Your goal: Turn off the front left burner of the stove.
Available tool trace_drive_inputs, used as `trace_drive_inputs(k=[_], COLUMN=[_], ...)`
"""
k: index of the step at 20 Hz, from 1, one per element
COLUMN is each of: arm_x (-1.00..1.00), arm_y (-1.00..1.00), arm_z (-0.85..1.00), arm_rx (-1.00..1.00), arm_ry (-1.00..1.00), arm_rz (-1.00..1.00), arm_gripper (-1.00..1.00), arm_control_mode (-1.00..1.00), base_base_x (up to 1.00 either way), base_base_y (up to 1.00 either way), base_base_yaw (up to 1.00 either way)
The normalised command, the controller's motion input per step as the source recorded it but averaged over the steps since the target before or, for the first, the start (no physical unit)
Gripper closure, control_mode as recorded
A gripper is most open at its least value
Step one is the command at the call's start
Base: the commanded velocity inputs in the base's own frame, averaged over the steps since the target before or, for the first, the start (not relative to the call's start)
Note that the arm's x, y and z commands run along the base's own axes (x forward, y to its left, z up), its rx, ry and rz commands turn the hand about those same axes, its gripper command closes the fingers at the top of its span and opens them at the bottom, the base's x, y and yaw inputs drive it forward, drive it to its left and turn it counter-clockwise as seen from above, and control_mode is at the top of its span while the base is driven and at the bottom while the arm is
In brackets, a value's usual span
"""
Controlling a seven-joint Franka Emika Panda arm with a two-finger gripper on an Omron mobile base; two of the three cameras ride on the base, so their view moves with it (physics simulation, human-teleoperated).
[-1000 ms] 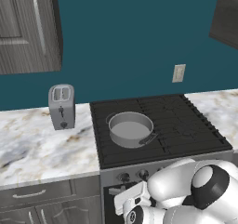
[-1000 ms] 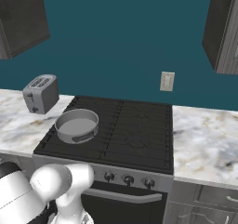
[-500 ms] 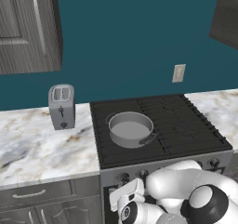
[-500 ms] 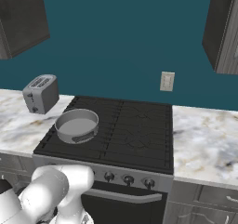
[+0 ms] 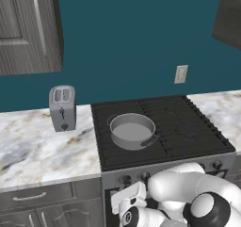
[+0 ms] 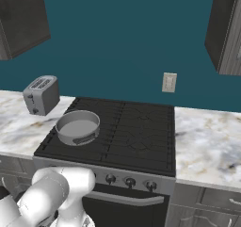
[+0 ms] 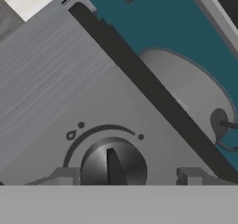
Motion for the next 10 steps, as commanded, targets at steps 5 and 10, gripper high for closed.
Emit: trace_drive_inputs(k=[5,10], arm_x=[0.31,0.44], arm_y=[-0.38,-0.39], arm_z=[0.60,0.41], arm_rx=[0.00,0.00], arm_ry=[0.00,0.00], arm_rz=[0.00,0.02], arm_gripper=[1.00,1.00], arm_control_mode=[-1.00,-1.00], base_base_x=[0.00,0.00], base_base_y=[0.00,0.00], base_base_yaw=[0.00,0.00])
